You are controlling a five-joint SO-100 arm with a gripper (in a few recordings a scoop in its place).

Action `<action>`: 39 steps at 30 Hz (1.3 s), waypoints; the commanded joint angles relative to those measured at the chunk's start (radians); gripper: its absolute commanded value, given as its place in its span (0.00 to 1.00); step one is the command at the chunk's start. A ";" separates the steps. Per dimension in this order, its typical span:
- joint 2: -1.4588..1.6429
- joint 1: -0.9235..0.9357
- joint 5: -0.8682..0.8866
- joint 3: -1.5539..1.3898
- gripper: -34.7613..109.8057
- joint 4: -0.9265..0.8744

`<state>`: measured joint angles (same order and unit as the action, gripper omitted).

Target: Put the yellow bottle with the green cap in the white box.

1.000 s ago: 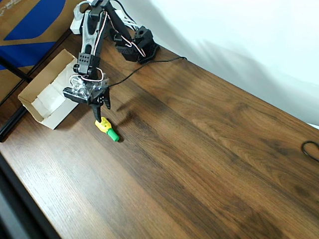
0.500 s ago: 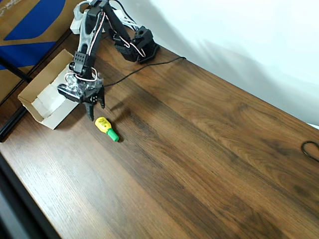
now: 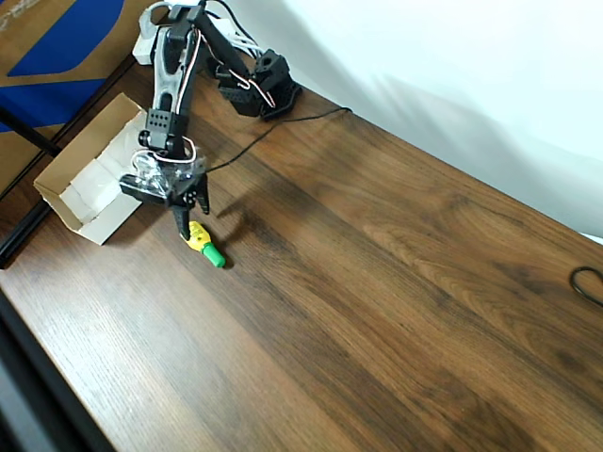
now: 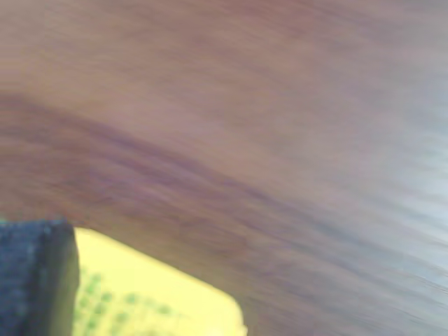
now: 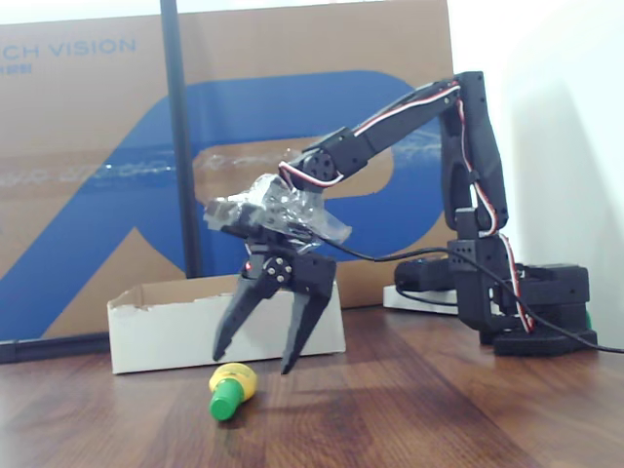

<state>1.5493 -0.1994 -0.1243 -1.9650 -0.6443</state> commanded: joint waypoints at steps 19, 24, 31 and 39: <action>-0.063 0.032 -0.049 0.067 0.47 0.017; -0.048 0.034 -0.052 0.067 0.44 0.006; -0.015 0.040 -0.057 0.066 0.39 -0.005; -0.003 0.048 -0.067 0.066 0.36 -0.006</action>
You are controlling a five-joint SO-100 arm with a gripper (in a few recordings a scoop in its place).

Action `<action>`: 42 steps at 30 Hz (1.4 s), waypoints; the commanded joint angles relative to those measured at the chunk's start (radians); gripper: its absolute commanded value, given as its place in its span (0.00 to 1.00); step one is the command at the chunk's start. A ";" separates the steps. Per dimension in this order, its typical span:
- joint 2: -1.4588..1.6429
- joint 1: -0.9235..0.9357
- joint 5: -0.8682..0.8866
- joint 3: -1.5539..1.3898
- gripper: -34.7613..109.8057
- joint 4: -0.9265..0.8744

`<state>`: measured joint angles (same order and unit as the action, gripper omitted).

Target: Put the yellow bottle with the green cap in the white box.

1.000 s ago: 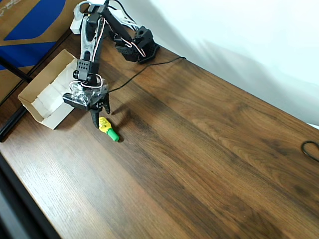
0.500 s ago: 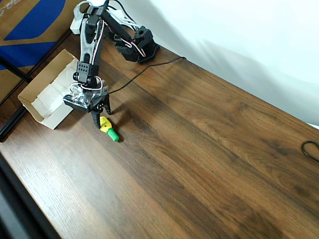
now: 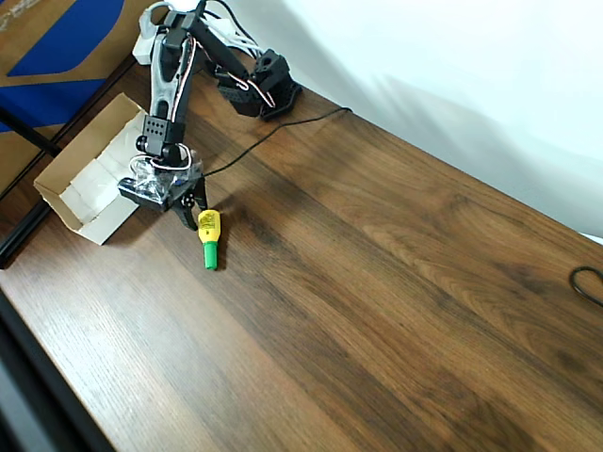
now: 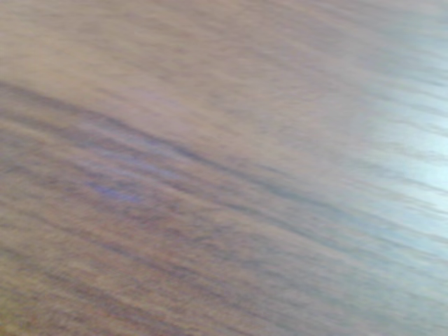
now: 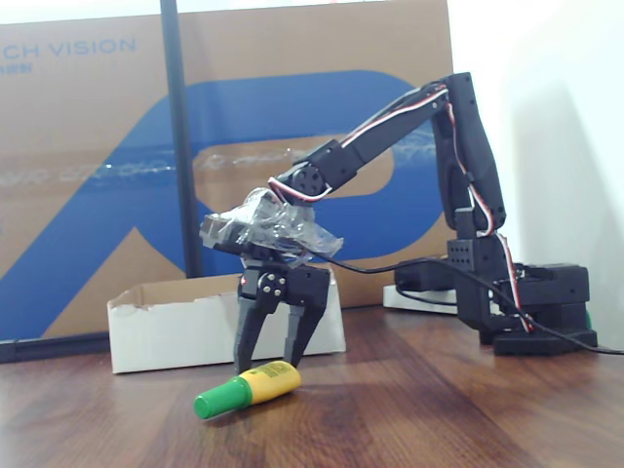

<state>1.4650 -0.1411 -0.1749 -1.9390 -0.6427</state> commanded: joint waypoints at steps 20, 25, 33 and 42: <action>0.176 -0.023 -0.017 -0.038 0.30 -0.009; 0.184 -0.029 -0.020 -0.052 0.27 -0.005; 0.221 -0.020 -0.028 -0.072 0.24 -0.014; 0.224 -0.023 -0.046 -0.130 0.24 0.023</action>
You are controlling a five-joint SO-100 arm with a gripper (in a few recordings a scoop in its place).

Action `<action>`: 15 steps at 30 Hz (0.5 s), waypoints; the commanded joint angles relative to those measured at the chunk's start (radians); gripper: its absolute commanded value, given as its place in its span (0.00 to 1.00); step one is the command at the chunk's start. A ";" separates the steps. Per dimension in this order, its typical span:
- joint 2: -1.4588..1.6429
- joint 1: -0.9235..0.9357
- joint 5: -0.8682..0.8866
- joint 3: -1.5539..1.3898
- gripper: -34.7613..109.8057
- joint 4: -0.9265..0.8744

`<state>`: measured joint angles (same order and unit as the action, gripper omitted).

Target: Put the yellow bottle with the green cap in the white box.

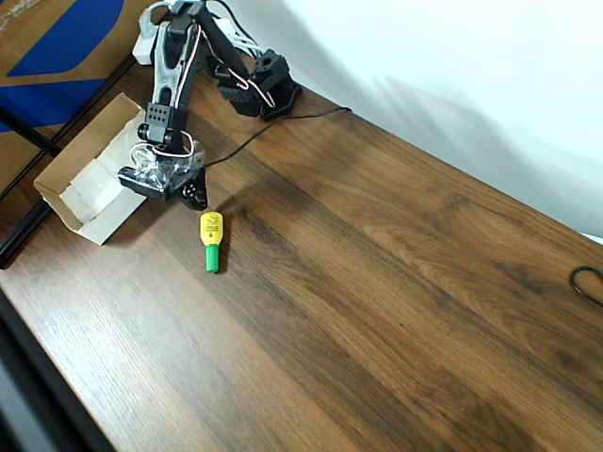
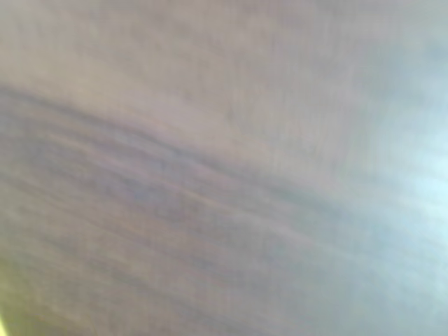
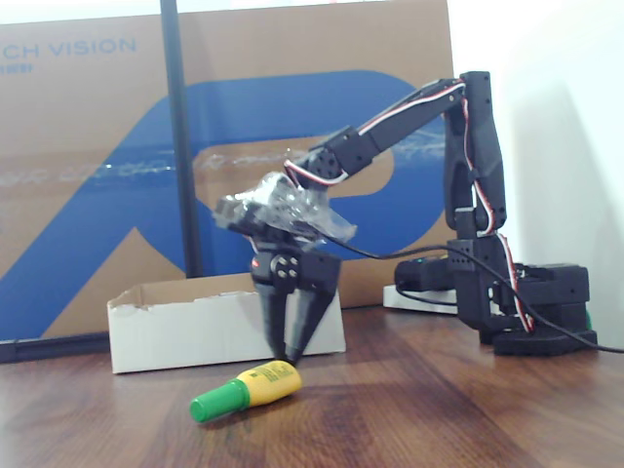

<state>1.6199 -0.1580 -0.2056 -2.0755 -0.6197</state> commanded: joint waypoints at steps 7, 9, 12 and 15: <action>0.083 0.012 0.000 0.021 0.29 -0.002; 0.084 0.005 0.014 0.035 0.28 -0.009; 0.086 -0.009 0.017 0.043 0.26 -0.015; 0.086 -0.021 0.017 0.041 0.24 -0.015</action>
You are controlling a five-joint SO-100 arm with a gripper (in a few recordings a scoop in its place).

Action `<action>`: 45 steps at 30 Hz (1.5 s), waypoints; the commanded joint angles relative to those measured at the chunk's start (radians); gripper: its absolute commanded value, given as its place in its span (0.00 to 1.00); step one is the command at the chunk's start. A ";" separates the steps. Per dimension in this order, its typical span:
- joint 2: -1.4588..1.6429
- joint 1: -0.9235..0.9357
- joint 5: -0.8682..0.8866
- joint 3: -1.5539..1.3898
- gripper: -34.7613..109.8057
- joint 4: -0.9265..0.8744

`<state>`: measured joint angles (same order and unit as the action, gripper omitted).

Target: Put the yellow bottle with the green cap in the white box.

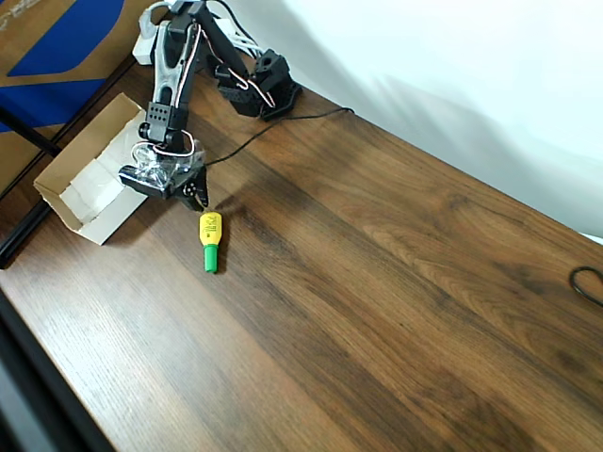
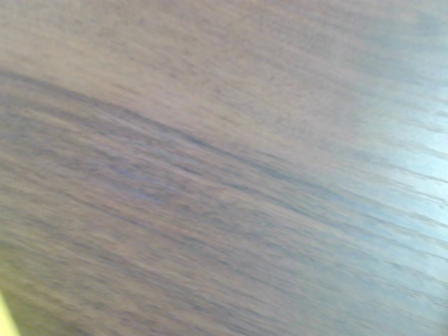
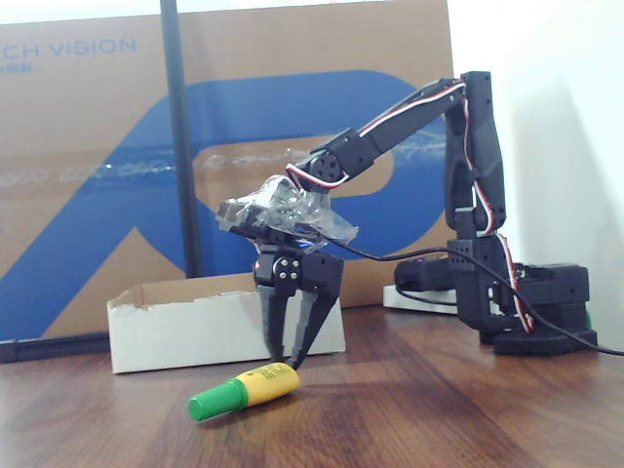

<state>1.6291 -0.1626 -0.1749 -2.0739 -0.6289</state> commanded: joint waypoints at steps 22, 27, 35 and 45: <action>0.002 0.037 0.000 0.097 0.24 0.021; -0.009 0.118 -0.011 0.106 0.24 0.035; -0.124 0.143 0.026 0.207 0.24 0.071; -0.138 0.064 0.002 0.210 0.24 0.044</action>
<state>1.4603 -0.0844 -0.1488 -1.9083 -0.5752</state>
